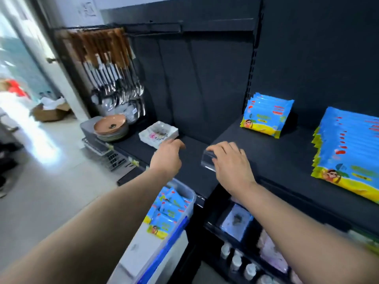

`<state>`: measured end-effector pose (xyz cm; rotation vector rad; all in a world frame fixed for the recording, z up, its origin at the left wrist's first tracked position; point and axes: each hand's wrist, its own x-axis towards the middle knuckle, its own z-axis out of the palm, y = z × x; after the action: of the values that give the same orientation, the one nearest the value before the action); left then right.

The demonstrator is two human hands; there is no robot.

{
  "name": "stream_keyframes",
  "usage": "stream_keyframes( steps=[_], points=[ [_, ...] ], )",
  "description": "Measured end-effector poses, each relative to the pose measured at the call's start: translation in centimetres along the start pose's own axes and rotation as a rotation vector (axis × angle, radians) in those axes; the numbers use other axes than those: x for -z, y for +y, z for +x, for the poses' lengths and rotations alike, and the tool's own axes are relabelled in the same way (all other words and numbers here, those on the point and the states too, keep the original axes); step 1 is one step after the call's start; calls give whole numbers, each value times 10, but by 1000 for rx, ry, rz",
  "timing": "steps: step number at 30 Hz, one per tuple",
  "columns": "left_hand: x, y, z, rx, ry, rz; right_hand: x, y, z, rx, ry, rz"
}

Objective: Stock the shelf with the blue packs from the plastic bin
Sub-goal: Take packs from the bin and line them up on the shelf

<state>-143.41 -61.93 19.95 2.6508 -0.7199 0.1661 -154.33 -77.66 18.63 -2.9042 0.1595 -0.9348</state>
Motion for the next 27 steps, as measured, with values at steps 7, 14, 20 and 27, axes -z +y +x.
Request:
stream_keyframes(
  steps=[7,14,20,27],
  points=[
    [4,-107,-71,209,-346,189,-28,-64,-37,99,-318,105],
    [-22,-163,-99,214,-423,184,-75,-100,-49,80,-509,33],
    [-51,-204,-98,152,-549,169,-113,-129,-59,-46,-675,-8],
    [-92,-213,-86,78,-689,152,-135,-135,-75,-157,-740,-18]
  ],
)
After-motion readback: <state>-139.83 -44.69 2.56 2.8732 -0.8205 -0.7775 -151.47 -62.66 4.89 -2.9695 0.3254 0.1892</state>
